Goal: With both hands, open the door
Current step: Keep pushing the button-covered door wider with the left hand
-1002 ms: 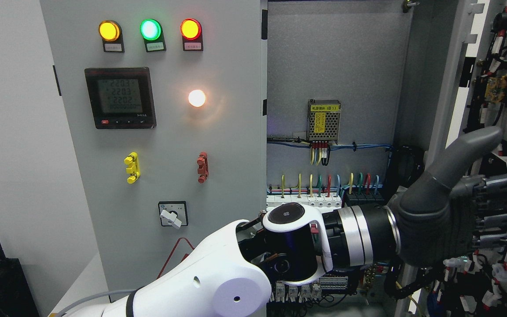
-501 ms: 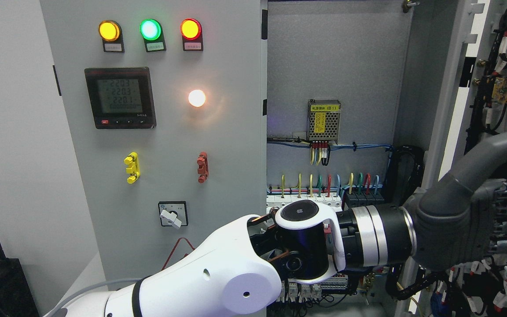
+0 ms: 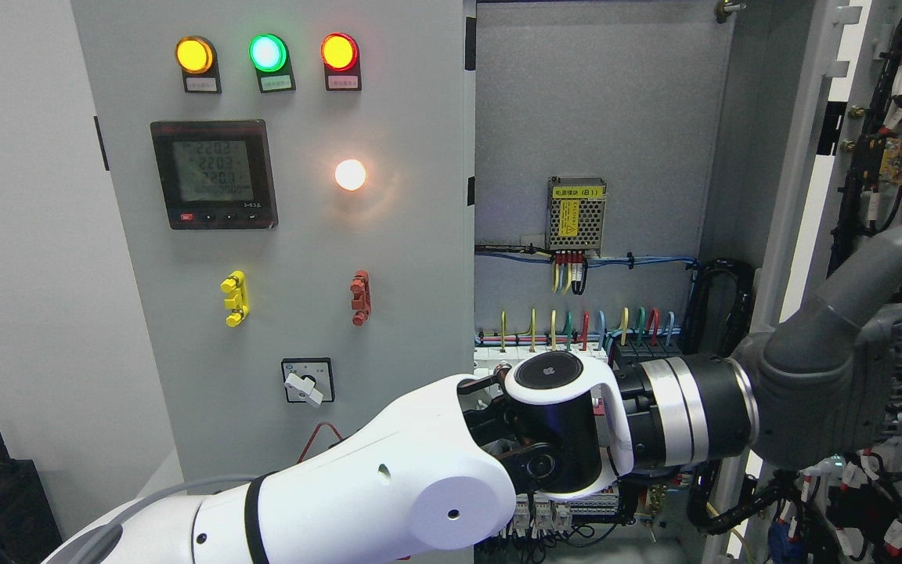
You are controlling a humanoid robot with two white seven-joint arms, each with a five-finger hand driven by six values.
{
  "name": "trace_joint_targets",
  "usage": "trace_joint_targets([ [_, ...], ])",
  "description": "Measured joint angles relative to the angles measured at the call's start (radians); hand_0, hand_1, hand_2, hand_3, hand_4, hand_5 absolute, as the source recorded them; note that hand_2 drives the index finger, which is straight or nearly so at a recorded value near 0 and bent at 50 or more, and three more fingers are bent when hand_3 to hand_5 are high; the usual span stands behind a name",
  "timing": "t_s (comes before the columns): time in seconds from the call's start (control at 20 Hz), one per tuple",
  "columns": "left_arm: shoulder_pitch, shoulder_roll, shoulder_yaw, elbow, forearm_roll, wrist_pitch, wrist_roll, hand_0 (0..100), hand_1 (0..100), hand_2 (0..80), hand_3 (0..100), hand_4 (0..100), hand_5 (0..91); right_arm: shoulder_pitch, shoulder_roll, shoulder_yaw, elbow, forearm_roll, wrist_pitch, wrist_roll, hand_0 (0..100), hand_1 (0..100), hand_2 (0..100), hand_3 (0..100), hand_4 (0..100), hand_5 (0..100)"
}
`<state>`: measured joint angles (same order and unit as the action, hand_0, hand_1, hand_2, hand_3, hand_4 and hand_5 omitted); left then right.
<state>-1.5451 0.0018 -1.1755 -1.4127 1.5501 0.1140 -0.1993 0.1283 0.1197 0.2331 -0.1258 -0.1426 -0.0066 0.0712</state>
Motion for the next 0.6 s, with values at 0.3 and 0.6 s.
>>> trace_joint_targets([
  [0.3,-0.011,-0.013,-0.045,0.014,0.012,-0.020,0.060,0,0,0.0,0,3,0.0,0.000,0.000,0.000,0.000,0.000,0.000,0.000,0,0,0,0,0,0],
  [0.6,-0.014,-0.023,-0.074,0.020,0.016,-0.030,0.066,0,0,0.0,0,3,0.0,0.000,0.000,0.000,0.000,0.000,0.000,0.000,0,0,0,0,0,0],
])
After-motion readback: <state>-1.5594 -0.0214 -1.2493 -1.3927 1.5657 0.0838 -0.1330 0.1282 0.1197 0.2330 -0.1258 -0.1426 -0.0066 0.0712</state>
